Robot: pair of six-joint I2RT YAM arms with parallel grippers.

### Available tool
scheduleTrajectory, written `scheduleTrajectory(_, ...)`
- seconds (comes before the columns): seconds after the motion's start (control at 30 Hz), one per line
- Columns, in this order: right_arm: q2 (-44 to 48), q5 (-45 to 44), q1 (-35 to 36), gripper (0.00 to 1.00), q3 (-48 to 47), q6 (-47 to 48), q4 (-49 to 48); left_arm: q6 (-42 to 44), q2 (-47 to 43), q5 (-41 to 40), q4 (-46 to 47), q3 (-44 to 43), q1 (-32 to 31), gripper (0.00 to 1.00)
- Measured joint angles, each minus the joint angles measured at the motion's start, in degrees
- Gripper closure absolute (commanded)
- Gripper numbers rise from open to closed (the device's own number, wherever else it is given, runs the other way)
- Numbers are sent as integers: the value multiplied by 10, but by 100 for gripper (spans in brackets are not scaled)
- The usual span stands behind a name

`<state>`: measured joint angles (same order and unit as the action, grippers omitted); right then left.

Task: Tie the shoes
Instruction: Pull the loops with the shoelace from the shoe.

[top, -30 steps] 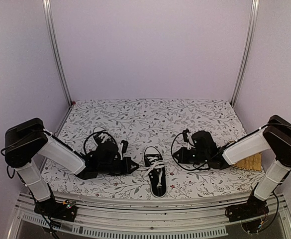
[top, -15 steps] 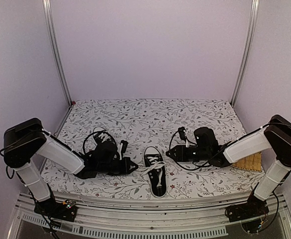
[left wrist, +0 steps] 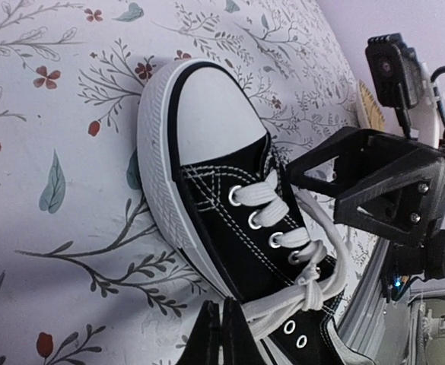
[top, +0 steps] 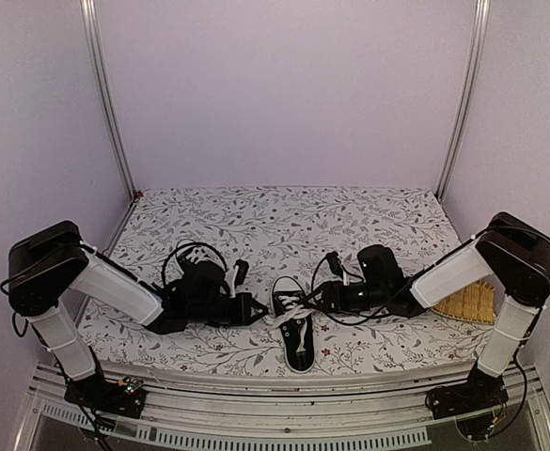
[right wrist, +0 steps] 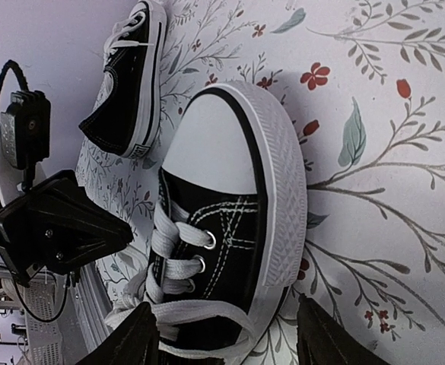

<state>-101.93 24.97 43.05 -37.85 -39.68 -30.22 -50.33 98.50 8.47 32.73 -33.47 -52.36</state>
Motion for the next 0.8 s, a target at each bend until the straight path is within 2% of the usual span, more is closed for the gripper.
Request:
scheduleTrajectory(0.1,-11,14,0,42,7,-16,-9,2,3,1,0,-2,0,100)
scheduleTrajectory(0.27,-14,37,0,58,8,-37,-26,4,5,2,0,-6,0,100)
scheduleTrajectory(0.43,-24,48,0,79,11,-53,-46,5,6,2,0,-9,0,100)
scheduleTrajectory(0.5,-28,55,-2,93,15,-62,-56,6,6,2,0,-10,0,100)
scheduleTrajectory(0.53,-29,57,-2,96,18,-69,-62,6,6,2,0,-10,0,100)
scheduleTrajectory(0.8,-21,50,-3,98,36,-83,-82,6,6,-1,-1,-10,0,100)
